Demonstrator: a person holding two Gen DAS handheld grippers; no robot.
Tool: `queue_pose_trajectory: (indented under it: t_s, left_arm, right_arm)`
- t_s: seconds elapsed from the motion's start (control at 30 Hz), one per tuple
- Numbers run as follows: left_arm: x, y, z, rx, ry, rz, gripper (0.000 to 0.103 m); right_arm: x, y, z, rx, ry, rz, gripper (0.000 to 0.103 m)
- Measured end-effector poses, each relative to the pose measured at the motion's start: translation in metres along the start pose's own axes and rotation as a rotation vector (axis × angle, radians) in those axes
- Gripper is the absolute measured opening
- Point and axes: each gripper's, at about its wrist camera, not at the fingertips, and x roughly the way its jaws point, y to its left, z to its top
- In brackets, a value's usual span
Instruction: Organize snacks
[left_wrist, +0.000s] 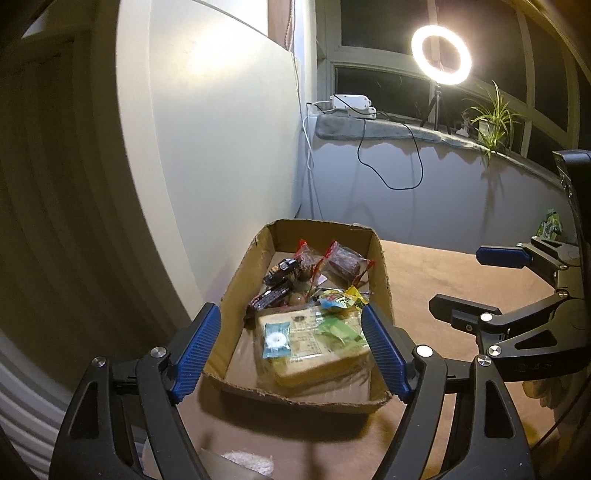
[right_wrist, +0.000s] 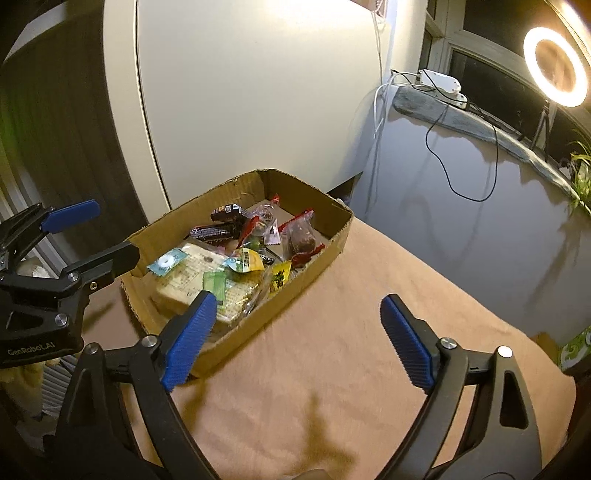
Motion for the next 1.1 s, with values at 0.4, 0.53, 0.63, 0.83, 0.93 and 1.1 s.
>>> queue_pose_trajectory:
  t_s: [0.4,0.53,0.63,0.83,0.93,1.1]
  left_arm:
    - [-0.005,-0.006,-0.002,-0.011,-0.002,-0.003,0.079]
    - [-0.006,-0.007,-0.003,-0.013,-0.001,-0.003,0.079]
    - [-0.006,-0.007,-0.003,-0.012,-0.001,-0.003,0.079]
    - [-0.006,-0.007,-0.004,-0.014,0.002,-0.001,0.08]
    - [-0.006,-0.007,-0.004,-0.014,0.001,0.0,0.08]
    - [-0.008,-0.008,-0.005,-0.014,-0.001,0.0,0.08]
  right_arm:
    - [-0.005,-0.01,-0.01,0.047,0.002,0.009,0.093]
    - [-0.005,-0.011,-0.012,0.049,0.004,0.008,0.093]
    - [-0.005,-0.011,-0.012,0.047,0.007,0.009,0.093]
    - [-0.003,-0.011,-0.013,0.048,0.011,0.015,0.093]
    - [-0.003,-0.01,-0.013,0.048,0.011,0.015,0.093]
    - [-0.004,-0.009,-0.013,0.048,0.011,0.018,0.093]
